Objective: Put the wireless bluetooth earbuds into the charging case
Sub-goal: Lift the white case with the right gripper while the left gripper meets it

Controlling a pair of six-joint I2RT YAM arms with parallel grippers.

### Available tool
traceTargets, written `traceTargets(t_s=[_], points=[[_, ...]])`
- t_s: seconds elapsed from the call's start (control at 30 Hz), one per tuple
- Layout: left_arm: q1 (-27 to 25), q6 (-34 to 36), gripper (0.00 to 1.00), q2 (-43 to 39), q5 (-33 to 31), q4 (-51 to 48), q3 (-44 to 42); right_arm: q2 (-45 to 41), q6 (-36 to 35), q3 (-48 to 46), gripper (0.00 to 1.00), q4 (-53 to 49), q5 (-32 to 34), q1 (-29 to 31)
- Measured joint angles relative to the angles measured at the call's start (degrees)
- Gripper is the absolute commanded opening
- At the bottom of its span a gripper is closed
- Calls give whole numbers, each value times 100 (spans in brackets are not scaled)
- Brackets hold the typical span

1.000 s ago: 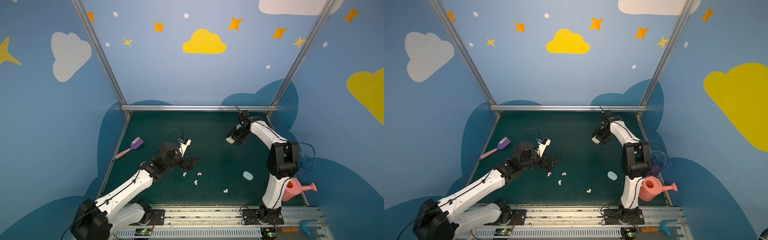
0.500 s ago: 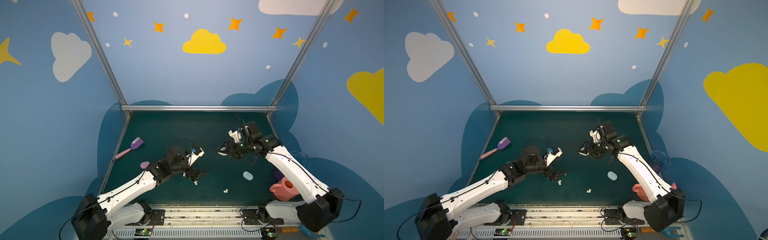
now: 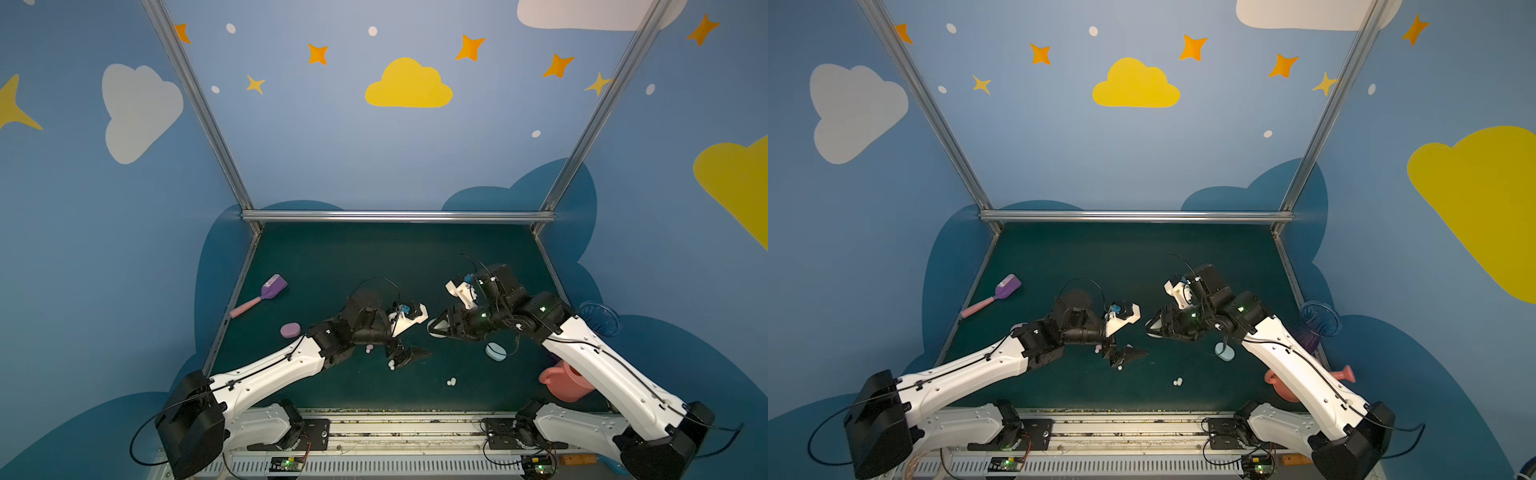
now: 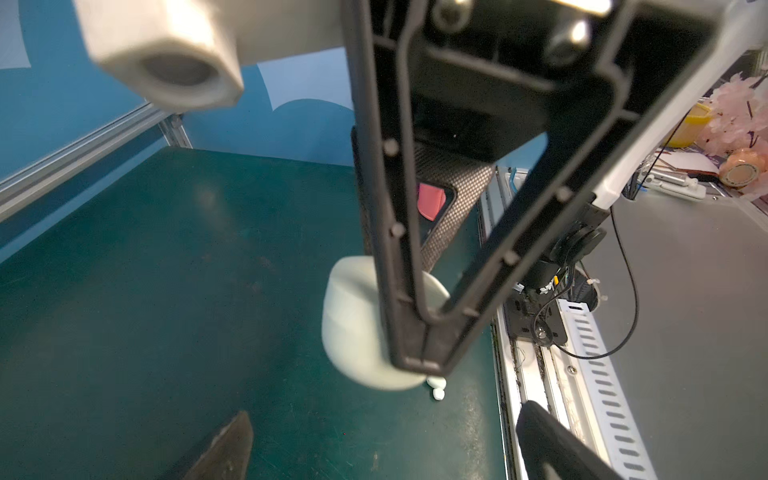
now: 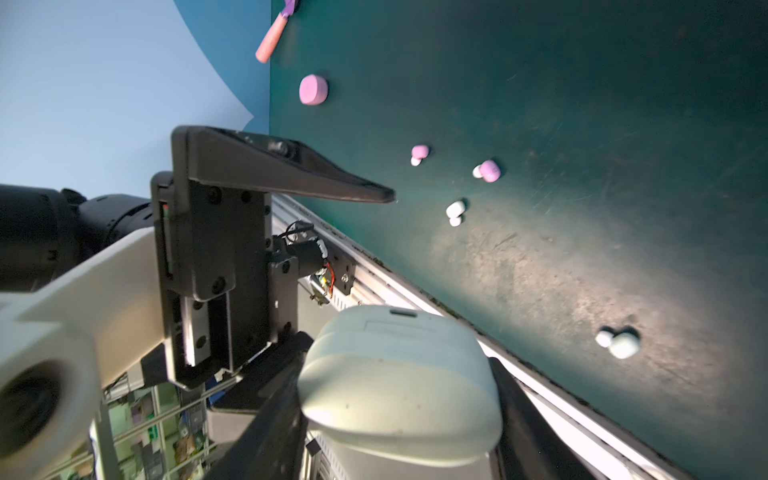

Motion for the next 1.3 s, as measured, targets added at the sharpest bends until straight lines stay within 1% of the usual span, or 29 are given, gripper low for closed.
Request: traceTargets(t_s=[0.2,0.3,0.43,0.53,0.9,1.17,1.23,1.3], points=[[-131,136,90,-2,0,15,0,131,138,0,55,177,-26,299],[-149,168,84,-2,-2,50,0,238,170,2,55,273,-52,350],[-155,229,73,-4,-2,59,0,354,181,2,55,321,-63,378],[-160,254,68,-4,15,57,0,369,210,2,55,345,-70,382],[-192,354,64,-2,55,-2,7,367,367,11,55,391,-153,398],[-190,372,52,-2,11,-96,72,343,479,11,55,391,-201,402],[-192,369,52,2,4,-116,96,319,522,11,55,393,-212,402],[-192,372,56,7,11,-133,122,299,568,11,55,415,-216,402]])
